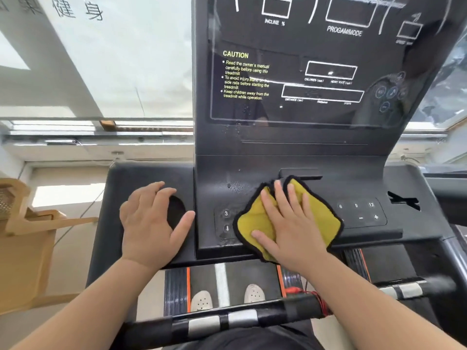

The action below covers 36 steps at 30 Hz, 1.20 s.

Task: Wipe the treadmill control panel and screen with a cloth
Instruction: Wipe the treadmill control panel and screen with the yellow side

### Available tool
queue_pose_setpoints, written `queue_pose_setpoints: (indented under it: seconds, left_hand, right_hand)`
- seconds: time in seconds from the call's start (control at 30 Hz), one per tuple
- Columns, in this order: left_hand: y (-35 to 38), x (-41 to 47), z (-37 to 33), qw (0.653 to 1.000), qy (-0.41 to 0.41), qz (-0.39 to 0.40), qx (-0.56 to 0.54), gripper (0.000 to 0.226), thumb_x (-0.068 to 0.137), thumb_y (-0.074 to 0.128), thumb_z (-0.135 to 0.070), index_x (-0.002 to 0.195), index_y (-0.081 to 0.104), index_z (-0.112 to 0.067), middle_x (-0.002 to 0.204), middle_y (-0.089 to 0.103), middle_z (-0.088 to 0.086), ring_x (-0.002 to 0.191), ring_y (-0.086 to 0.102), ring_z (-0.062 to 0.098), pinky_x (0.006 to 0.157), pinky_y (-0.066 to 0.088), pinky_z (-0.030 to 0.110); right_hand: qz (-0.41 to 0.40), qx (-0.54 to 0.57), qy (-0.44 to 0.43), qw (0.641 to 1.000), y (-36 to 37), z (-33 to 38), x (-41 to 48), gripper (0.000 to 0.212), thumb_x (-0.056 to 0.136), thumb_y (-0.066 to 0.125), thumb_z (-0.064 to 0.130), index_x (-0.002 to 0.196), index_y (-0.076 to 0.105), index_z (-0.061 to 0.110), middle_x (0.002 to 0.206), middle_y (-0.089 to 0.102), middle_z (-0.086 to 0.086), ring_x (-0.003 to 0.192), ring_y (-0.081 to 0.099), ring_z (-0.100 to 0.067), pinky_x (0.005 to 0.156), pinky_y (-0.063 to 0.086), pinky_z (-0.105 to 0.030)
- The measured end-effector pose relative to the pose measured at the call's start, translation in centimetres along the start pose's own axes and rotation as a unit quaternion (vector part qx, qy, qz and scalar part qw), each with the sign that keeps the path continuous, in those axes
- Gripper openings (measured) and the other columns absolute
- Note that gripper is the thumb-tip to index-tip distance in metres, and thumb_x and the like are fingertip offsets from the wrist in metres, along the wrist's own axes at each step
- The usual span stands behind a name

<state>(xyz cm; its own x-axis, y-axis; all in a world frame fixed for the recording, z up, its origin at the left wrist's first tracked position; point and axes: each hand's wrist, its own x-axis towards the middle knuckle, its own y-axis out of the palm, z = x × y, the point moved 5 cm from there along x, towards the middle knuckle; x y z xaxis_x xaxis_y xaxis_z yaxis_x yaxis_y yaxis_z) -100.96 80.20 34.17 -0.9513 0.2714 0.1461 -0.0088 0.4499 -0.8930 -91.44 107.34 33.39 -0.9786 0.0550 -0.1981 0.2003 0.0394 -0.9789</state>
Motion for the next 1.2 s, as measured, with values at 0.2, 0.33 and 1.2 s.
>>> queue_pose_setpoints:
  seconds: [0.2, 0.33, 1.2]
  left_hand:
    - [0.3, 0.1, 0.0, 1.000, 0.006, 0.012, -0.004, 0.060, 0.087, 0.043, -0.059, 0.125, 0.060, -0.017, 0.138, 0.055, 0.007, 0.129, 0.046, 0.032, 0.103, 0.033, 0.050]
    - [0.0, 0.2, 0.4, 0.998, -0.010, -0.008, -0.061, 0.055, 0.089, 0.041, -0.052, 0.123, 0.061, -0.014, 0.134, 0.058, 0.008, 0.125, 0.048, 0.032, 0.106, 0.034, 0.049]
    - [-0.1, 0.5, 0.5, 0.998, -0.021, 0.005, -0.067, 0.051, 0.093, 0.032, -0.047, 0.123, 0.059, -0.015, 0.136, 0.054, 0.008, 0.127, 0.044, 0.030, 0.106, 0.030, 0.046]
  right_hand:
    - [0.027, 0.027, 0.084, 0.996, -0.9, 4.7, 3.0, 0.107, 0.085, 0.000, 0.088, 0.163, -0.014, 0.016, 0.166, -0.024, -0.025, 0.152, -0.019, -0.053, 0.125, -0.004, -0.063]
    - [0.027, 0.026, -0.001, 0.999, -1.3, 8.4, 4.0, 0.098, 0.093, 0.012, 0.080, 0.162, -0.015, 0.017, 0.166, -0.029, -0.021, 0.151, -0.026, -0.049, 0.125, -0.006, -0.062]
    - [-0.017, -0.069, -0.320, 0.945, 0.1, 6.4, 0.6, 0.080, 0.099, 0.035, 0.072, 0.164, 0.016, 0.029, 0.173, 0.006, -0.001, 0.160, 0.003, -0.032, 0.125, 0.005, -0.057]
